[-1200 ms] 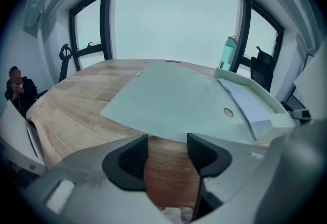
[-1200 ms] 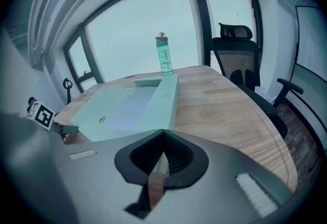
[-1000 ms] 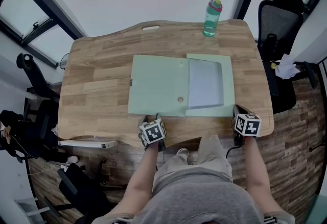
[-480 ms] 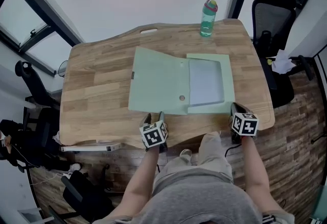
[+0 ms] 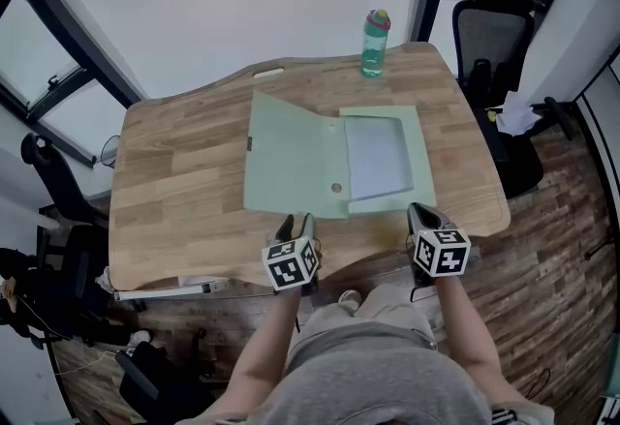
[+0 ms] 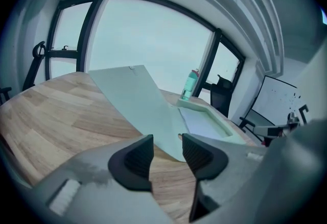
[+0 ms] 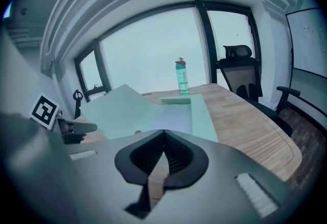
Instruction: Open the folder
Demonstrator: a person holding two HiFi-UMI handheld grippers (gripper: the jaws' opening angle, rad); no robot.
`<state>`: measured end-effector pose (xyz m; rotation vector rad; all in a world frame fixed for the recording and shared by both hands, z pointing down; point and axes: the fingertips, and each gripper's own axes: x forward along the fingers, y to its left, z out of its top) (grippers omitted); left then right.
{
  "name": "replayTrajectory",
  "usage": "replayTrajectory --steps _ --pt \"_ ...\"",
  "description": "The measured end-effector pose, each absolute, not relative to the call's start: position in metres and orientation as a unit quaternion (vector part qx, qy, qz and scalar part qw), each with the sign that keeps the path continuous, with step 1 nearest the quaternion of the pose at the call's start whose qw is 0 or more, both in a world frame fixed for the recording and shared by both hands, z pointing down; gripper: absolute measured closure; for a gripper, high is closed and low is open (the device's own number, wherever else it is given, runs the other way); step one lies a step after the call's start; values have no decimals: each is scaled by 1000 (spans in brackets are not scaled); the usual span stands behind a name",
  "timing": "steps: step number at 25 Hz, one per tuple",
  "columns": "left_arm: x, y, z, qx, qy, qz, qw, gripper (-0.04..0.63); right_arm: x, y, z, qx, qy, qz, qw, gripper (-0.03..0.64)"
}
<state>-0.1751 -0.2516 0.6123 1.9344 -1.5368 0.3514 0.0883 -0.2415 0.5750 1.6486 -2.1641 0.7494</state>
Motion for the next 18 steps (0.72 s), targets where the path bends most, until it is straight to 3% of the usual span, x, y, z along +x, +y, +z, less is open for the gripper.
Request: replayTrajectory --steps 9,18 --pt "-136 -206 560 776 -556 95 281 591 54 -195 526 540 -801 238 102 614" --pt "-97 -121 525 799 -533 83 268 591 44 -115 497 513 -828 199 105 614"
